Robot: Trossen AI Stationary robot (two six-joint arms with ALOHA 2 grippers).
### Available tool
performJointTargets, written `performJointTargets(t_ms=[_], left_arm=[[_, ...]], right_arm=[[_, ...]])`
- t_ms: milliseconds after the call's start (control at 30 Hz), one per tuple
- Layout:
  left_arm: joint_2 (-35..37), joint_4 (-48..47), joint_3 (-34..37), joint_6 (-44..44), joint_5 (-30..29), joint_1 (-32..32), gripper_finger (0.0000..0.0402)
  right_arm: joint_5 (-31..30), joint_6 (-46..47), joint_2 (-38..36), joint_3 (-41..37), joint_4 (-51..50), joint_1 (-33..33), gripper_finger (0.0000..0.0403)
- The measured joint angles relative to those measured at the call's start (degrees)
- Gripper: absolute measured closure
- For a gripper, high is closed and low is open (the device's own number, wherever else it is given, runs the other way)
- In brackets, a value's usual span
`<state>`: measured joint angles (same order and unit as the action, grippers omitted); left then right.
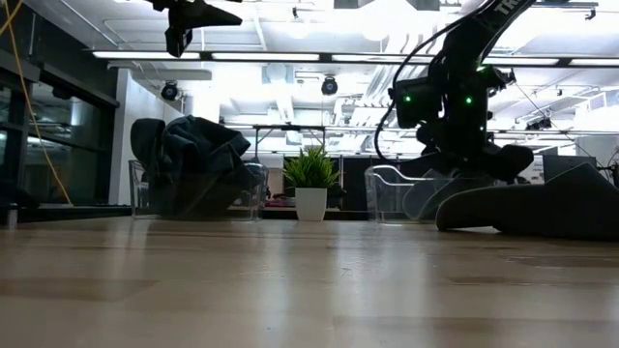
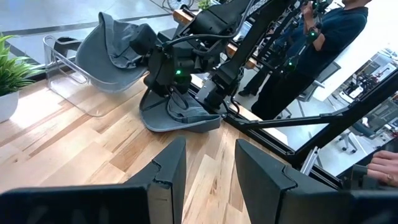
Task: Pick & Place hat
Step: Put the left gray cap into the right transparent bin, then put the gray cap into the right transparent bin
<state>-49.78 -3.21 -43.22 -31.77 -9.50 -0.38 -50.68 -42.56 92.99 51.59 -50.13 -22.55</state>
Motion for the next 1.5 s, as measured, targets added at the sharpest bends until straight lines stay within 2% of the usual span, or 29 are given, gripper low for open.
performJointTargets(t_ms=[367, 533, 767, 1000, 1500], left_arm=[[0.0, 0.0, 0.0, 0.0, 1.6, 0.0, 0.0286], [0.0, 0.0, 0.0, 0.0, 1.6, 0.0, 0.0286], [0.0, 0.0, 0.0, 0.0, 1.6, 0.0, 0.0286], [0.0, 0.0, 0.0, 0.0, 1.6, 0.0, 0.0286], [0.0, 0.1, 0.0, -0.1, 1.6, 0.0, 0.0286]], right_arm=[[0.0, 3.8, -4.1, 0.1, -0.7, 0.6, 0.0225], [0.9, 3.7, -8.6, 0.1, -0.8, 1.7, 0.0199], [-1.1, 3.7, -14.6, 0.1, -0.9, 3.6, 0.0194], [1.4, 3.8, -16.6, 0.1, -1.8, 4.2, 0.0194], [15.5, 13.1, -16.6, 0.1, -4.3, 3.5, 0.0194]])
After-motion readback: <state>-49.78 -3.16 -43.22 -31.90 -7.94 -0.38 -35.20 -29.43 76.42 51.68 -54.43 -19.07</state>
